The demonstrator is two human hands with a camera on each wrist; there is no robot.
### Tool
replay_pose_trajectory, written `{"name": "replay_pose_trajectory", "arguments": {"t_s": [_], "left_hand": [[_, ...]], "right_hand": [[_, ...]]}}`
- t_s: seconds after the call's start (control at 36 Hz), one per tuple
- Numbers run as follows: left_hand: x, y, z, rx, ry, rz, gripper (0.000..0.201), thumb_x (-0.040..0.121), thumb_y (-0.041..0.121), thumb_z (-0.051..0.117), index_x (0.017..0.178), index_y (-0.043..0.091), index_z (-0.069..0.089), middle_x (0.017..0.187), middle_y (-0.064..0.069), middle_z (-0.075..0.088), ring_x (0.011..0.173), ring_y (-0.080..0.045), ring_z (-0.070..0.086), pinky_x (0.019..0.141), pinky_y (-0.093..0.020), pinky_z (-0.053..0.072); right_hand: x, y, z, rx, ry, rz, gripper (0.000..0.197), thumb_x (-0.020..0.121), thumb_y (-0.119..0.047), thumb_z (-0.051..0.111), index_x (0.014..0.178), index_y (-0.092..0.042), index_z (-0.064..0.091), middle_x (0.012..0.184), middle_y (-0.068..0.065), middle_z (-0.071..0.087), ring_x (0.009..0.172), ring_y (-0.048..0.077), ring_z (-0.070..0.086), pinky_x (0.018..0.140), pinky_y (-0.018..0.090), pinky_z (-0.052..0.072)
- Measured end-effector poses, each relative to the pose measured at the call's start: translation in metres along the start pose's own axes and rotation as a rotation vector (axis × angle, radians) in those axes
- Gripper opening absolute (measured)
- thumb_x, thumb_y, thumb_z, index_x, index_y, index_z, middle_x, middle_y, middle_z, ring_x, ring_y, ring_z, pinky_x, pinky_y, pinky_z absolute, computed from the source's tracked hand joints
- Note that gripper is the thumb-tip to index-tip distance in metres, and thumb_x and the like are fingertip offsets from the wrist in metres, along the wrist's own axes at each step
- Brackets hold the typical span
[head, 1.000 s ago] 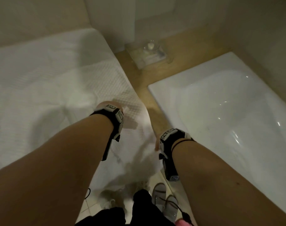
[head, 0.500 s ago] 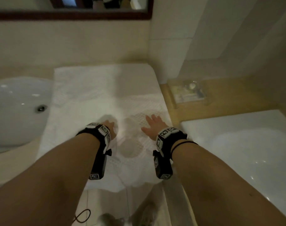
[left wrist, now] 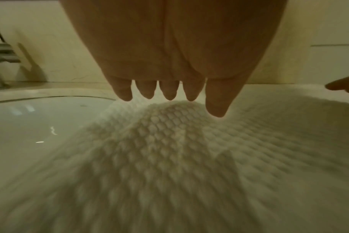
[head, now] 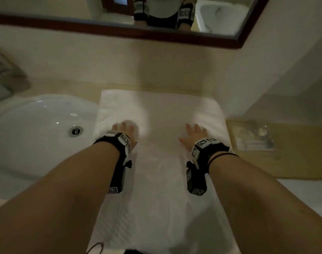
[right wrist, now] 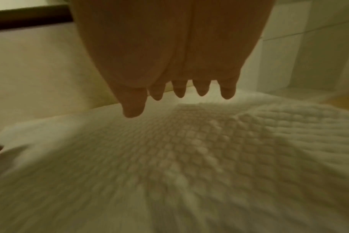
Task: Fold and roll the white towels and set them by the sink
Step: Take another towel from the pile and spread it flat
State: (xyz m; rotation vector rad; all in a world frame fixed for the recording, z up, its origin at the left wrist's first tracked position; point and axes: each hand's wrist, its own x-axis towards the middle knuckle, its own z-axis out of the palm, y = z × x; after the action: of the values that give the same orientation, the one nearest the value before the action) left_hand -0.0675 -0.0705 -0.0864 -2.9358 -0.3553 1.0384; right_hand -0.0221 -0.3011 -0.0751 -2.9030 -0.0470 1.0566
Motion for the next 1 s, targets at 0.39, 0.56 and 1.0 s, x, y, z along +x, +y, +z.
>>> {"name": "replay_pose_trajectory", "arguments": {"t_s": [0.39,0.56,1.0], "left_hand": [[0.081,-0.028,-0.036,-0.036,-0.084,0.030,0.092,0.083,0.074,0.035,0.145,0.036,-0.021,0.152,-0.002,-0.031,0.143,-0.030,-0.020,0.118,-0.049,0.000],[0.104,-0.024,-0.054,0.016,-0.076,-0.029,0.103,0.076,0.078,0.042,0.146,0.034,-0.021,0.154,-0.007,-0.025,0.144,-0.035,-0.014,0.118,-0.050,0.005],[0.129,-0.002,-0.061,-0.204,0.001,-0.152,0.090,0.079,0.080,0.023,0.146,0.037,-0.018,0.154,0.002,-0.027,0.142,-0.040,-0.017,0.114,-0.059,0.002]], "right_hand": [[0.090,-0.010,-0.037,-0.081,-0.042,0.163,0.073,0.094,-0.058,0.027,0.147,-0.035,-0.017,0.155,0.005,-0.024,0.145,0.029,-0.016,0.115,0.058,-0.001],[0.095,-0.011,-0.084,-0.052,-0.016,0.170,0.065,0.096,-0.046,0.041,0.150,-0.023,0.013,0.154,0.011,0.012,0.141,0.032,0.019,0.114,0.042,0.024],[0.121,-0.002,-0.089,-0.089,0.059,0.169,0.075,0.090,-0.029,0.054,0.151,-0.019,0.011,0.152,0.013,0.010,0.138,0.035,0.027,0.111,0.045,0.031]]}}
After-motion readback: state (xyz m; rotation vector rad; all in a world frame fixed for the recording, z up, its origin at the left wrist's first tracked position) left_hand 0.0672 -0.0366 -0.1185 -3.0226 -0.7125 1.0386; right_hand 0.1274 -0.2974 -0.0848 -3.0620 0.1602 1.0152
